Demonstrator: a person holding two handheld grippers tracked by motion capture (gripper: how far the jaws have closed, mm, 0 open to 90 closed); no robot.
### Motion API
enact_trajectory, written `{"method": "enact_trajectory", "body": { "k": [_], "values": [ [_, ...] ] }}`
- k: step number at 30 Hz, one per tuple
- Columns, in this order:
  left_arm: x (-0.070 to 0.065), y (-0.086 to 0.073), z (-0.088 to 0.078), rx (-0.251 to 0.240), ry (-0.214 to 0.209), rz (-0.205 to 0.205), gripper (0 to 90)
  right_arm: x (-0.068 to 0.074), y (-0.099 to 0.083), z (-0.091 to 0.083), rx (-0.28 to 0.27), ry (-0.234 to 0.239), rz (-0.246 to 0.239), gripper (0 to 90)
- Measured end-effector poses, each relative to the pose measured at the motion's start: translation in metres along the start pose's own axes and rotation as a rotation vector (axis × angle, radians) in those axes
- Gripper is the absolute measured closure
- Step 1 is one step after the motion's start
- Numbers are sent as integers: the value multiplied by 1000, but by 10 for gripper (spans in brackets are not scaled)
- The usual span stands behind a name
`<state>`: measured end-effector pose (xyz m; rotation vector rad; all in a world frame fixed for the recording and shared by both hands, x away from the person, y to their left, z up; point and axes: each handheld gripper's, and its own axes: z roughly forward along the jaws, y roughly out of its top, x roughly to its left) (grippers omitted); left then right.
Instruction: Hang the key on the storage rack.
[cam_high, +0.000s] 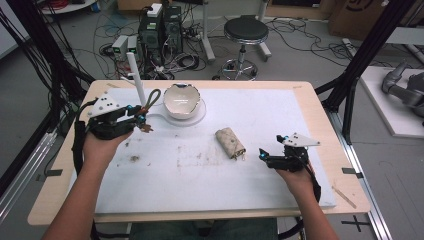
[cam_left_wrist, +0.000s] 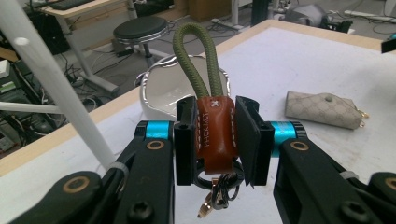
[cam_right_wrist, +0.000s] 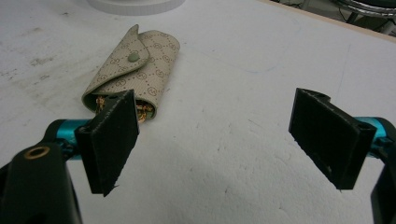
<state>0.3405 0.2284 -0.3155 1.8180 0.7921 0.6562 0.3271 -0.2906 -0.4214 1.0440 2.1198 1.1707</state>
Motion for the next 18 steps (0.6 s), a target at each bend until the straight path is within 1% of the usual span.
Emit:
{"method": "enact_trajectory", "body": {
  "k": [1,2,3,5,7,8,10,11,12,15,16,17,18],
  "values": [
    [3,1,-1,0,6,-5,698,0,0,0,2,-2,-2,163],
    [3,1,-1,0,6,-5,699,1,0,0,3,1,-2,163],
    [8,3,-3,3,26,-6,698,1,0,1,3,-1,-7,163],
    [13,7,-4,4,44,-7,698,1,0,1,10,0,-6,163],
    [19,10,-5,1,58,-8,698,2,0,2,10,1,-5,163],
    [19,10,-5,1,58,-8,698,2,0,2,10,1,-5,163],
    [25,15,-8,-2,80,-7,698,2,0,1,12,-1,-8,163],
    [25,15,-8,-2,80,-7,698,2,0,2,12,-1,-6,163],
    [31,19,-10,-4,97,-8,698,2,0,2,11,0,-7,163],
    [38,24,-12,-6,121,-13,698,1,0,2,14,0,-9,163],
    [38,24,-12,-6,121,-13,698,1,0,2,15,0,-8,163],
    [43,25,-13,-8,138,-18,698,1,0,2,15,0,-6,163],
    [45,26,-13,-9,145,-21,698,1,0,2,17,0,-9,163]
  ]
}}
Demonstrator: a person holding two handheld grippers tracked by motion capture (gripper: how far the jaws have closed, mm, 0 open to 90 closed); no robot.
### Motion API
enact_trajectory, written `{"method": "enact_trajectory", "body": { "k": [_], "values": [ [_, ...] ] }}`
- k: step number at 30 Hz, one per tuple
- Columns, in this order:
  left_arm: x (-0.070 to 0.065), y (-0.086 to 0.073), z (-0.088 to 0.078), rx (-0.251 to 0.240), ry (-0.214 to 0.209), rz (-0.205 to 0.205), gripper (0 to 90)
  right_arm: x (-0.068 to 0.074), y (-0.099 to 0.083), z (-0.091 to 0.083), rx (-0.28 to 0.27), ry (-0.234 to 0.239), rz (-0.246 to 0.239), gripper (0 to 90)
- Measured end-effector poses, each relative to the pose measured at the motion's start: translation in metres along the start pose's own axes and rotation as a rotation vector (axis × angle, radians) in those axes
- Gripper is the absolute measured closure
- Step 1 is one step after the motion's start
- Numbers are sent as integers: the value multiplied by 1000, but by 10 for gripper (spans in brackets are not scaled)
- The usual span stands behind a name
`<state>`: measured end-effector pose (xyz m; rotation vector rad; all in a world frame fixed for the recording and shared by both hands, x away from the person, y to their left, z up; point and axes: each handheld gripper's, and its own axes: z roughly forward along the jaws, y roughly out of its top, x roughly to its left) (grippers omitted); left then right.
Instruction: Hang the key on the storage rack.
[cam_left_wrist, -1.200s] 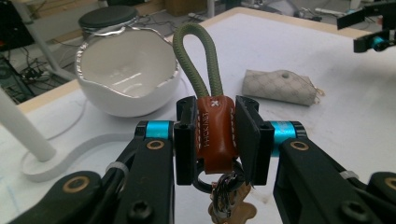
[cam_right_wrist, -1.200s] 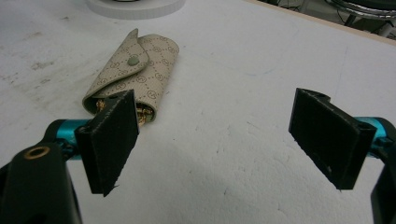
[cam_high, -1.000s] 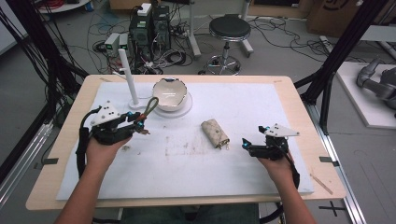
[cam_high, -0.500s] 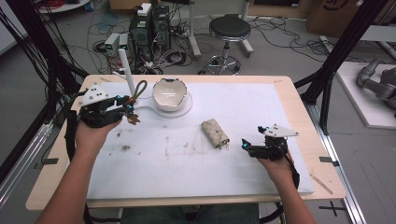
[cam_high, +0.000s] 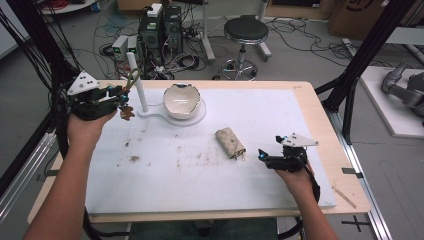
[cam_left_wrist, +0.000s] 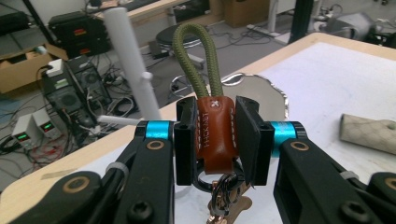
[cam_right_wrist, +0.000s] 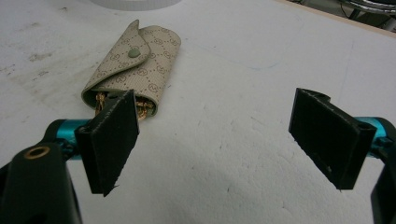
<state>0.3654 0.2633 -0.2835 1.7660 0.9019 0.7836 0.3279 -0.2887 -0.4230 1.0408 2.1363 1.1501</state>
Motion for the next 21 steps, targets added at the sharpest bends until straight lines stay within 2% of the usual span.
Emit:
{"method": "enact_trajectory", "body": {
  "k": [8,12,21],
  "values": [
    [14,-4,5,23,39,-25,698,0,0,0,4,-1,6,163],
    [18,-7,9,27,38,-44,698,0,-1,1,4,0,6,163],
    [26,-13,20,56,53,-59,697,1,-1,1,10,-3,8,163]
  ]
}}
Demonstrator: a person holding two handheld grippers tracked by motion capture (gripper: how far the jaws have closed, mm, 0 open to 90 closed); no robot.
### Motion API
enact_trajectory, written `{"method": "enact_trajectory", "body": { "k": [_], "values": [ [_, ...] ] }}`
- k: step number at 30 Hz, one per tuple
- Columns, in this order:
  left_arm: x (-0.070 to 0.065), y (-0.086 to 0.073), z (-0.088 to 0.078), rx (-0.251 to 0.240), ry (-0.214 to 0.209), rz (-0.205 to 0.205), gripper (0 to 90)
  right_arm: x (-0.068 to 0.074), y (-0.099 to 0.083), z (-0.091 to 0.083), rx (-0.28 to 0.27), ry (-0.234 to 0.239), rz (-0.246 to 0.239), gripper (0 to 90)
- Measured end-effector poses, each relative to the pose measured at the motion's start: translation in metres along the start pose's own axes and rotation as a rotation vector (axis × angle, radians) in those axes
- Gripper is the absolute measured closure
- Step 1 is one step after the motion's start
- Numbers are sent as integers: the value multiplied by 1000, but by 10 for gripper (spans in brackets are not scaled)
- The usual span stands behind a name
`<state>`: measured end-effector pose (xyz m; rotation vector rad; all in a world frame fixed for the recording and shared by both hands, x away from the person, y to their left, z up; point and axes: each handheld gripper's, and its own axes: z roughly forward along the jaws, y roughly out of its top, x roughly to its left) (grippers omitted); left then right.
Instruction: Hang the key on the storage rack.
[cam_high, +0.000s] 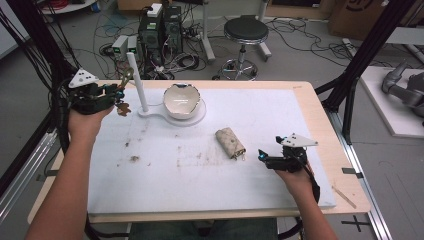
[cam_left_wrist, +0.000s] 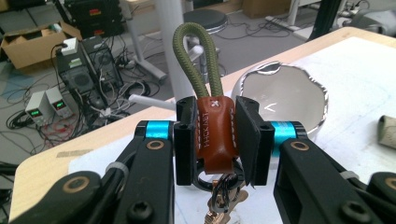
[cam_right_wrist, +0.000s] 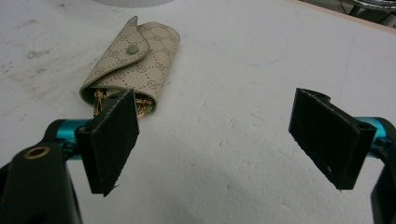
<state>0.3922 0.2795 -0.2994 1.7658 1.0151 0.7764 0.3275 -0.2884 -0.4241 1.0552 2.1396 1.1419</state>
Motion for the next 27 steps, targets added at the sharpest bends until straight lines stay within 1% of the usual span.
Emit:
{"method": "enact_trajectory", "body": {
  "k": [3,5,7,8,9,10,11,12,13,14,15,17,20,21,23,24,26,27],
  "values": [
    [1,-1,2,10,1,-2,695,0,0,0,1,-2,-6,163],
    [1,-2,5,21,4,6,690,0,0,0,-1,-1,1,163],
    [1,-2,7,24,17,4,661,0,-1,0,1,0,-1,163],
    [0,-2,7,25,30,-3,601,0,0,0,0,-1,2,163],
    [0,-2,8,26,40,-12,520,0,0,0,-1,-1,0,163],
    [0,-2,8,33,48,-17,482,0,0,0,0,0,-2,163],
    [0,-2,8,33,48,-17,428,0,0,0,0,0,-2,163],
    [-1,-4,9,36,64,-36,378,0,0,0,2,0,-1,163],
    [-1,-6,8,25,57,-44,365,0,0,0,1,1,0,163],
    [-1,-6,8,25,57,-44,365,0,0,0,2,0,1,163],
    [-2,-11,7,13,49,-54,362,0,0,0,0,-1,1,163],
    [-5,-16,7,13,45,-59,326,0,0,0,-1,-1,1,163],
    [-9,-25,5,10,24,-58,313,1,0,0,2,2,3,163],
    [-9,-25,5,10,24,-58,305,1,0,0,2,2,3,163],
    [-14,-33,3,2,8,-64,301,1,0,0,0,4,4,163],
    [-14,-33,3,2,8,-64,291,0,0,0,-3,4,-2,163],
    [-19,-40,-1,-1,-19,-60,280,0,0,0,-4,5,1,163],
    [-19,-40,-1,-1,-19,-60,274,0,0,0,-4,5,1,163]
  ]
}}
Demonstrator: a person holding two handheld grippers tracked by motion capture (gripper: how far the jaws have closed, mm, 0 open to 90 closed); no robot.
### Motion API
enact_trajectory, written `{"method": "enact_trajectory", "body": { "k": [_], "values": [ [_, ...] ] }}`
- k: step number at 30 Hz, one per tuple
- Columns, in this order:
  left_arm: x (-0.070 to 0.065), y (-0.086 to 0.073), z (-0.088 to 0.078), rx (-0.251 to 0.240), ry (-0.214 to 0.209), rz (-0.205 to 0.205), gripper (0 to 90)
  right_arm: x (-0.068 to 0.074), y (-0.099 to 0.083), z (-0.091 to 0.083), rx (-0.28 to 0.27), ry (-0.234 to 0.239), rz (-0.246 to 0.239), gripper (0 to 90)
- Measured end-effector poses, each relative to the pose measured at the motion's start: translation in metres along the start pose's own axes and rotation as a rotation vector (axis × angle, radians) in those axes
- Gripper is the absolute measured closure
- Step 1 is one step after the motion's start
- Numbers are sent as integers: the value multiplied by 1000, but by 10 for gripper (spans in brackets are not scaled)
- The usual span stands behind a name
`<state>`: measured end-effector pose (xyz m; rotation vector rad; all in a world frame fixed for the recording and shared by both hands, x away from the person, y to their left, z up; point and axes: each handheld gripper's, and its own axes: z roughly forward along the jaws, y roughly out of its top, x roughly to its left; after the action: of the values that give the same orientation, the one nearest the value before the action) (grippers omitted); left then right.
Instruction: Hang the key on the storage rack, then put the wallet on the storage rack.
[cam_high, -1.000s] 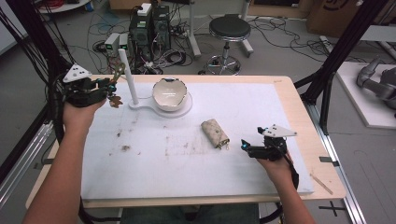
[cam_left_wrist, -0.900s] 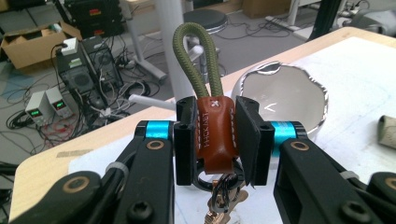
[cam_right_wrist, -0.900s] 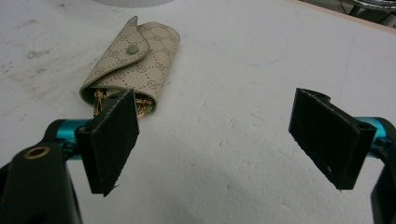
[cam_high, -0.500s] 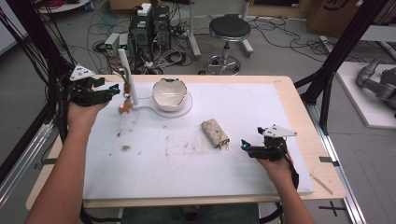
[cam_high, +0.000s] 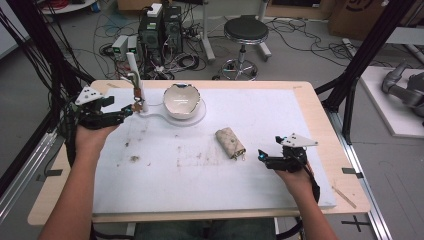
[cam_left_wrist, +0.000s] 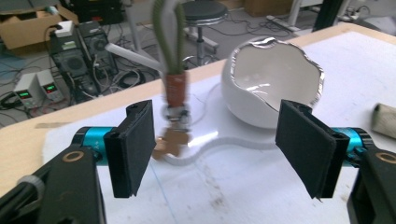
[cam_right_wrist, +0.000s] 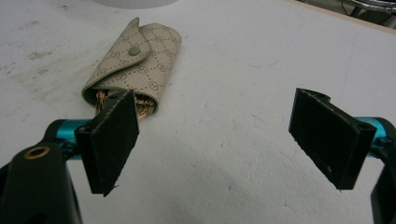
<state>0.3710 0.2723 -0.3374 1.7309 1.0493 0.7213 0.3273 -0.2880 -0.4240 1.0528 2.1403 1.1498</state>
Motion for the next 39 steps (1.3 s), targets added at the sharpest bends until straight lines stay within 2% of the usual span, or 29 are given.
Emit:
{"method": "enact_trajectory", "body": {
  "k": [5,11,13,14,16,22,34,39],
  "values": [
    [-13,-18,-7,-23,-45,12,252,0,0,-1,-3,0,2,163],
    [-22,-40,-14,-43,-87,12,193,0,0,0,1,4,-2,163],
    [-22,-44,-14,-49,-92,16,182,1,0,0,3,3,-3,163],
    [-20,-51,-12,-34,-100,12,181,1,0,0,2,3,-3,163],
    [-17,-55,-13,-39,-105,-3,169,1,0,1,4,4,-7,163],
    [-18,-60,-12,-58,-158,-13,153,2,0,0,4,1,-10,163],
    [-20,-67,-13,-36,-178,-6,154,6,5,4,0,-7,-17,163],
    [-18,-71,-17,-26,-169,-8,154,17,12,13,10,12,-32,163]
  ]
}}
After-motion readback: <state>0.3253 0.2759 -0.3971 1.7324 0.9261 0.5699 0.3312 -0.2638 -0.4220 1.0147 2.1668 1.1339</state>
